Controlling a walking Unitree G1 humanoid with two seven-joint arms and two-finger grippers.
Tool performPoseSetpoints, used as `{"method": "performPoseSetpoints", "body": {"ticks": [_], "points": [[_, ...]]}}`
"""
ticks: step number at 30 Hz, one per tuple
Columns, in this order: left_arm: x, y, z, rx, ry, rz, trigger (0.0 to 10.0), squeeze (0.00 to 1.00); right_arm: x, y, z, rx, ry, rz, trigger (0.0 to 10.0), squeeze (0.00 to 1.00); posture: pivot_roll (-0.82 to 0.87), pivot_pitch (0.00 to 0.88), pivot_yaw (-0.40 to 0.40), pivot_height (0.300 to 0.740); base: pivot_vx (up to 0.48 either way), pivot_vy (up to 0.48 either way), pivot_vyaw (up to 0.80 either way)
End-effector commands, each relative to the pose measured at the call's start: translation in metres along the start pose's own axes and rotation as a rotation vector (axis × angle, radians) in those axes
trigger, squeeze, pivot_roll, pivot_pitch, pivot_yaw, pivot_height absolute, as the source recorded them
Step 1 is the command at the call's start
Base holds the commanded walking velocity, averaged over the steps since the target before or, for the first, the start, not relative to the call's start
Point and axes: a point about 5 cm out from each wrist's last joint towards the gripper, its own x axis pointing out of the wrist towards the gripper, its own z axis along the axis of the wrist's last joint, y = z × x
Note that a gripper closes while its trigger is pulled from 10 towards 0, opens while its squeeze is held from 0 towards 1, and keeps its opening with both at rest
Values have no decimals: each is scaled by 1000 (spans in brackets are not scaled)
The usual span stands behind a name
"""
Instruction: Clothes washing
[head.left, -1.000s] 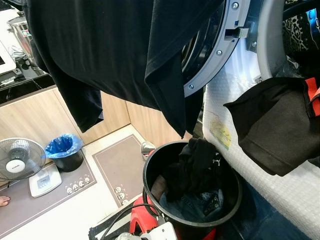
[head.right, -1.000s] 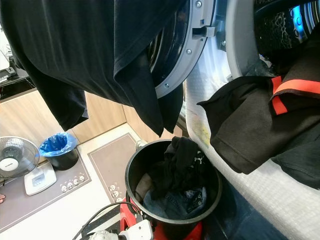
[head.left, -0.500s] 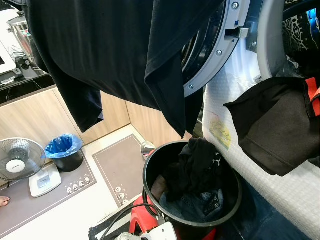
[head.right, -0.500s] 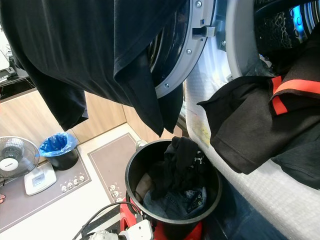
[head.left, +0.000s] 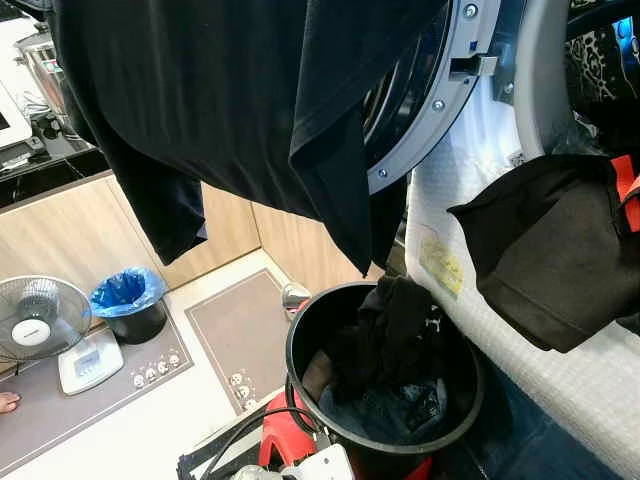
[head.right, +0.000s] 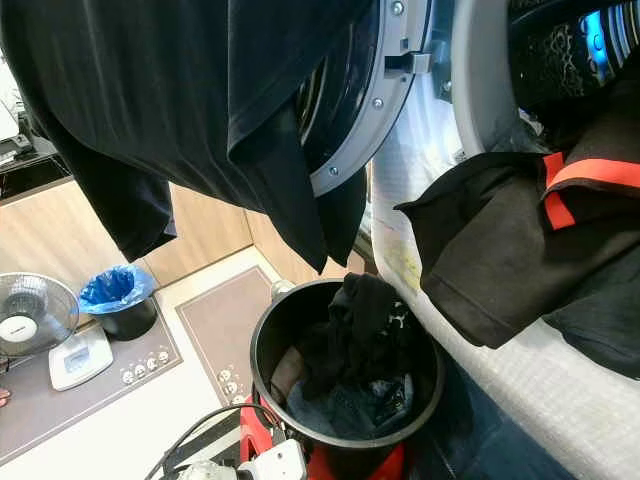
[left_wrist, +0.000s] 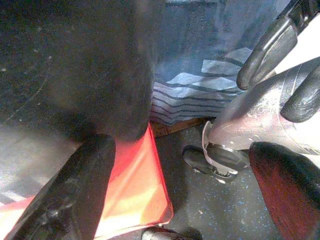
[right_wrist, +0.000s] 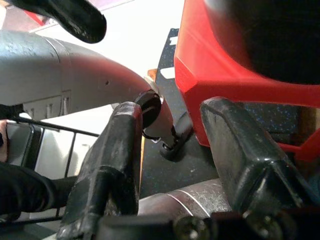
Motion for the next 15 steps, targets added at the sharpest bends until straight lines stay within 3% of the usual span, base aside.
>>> {"method": "performPoseSetpoints", "body": {"ticks": [1, 3, 4, 15], "points": [[-14, -17, -13, -80, -95, 189, 10000, 0, 8, 20, 17, -47, -112, 159, 10000, 0, -51, 159, 81, 740, 0, 0, 0], [-38, -3, -43, -137, -27, 487, 10000, 0, 14, 3, 15, 57, -166, -135, 10000, 0, -34, 91, 86, 740, 0, 0, 0], [-47, 8, -55, -186, 19, 591, 10000, 0, 18, -7, 13, 152, -180, -330, 10000, 0, -41, 83, 87, 740, 0, 0, 0], [-48, 6, -56, -188, 20, 607, 10000, 0, 20, -6, 14, 168, -192, -348, 10000, 0, -40, 86, 89, 740, 0, 0, 0]]}}
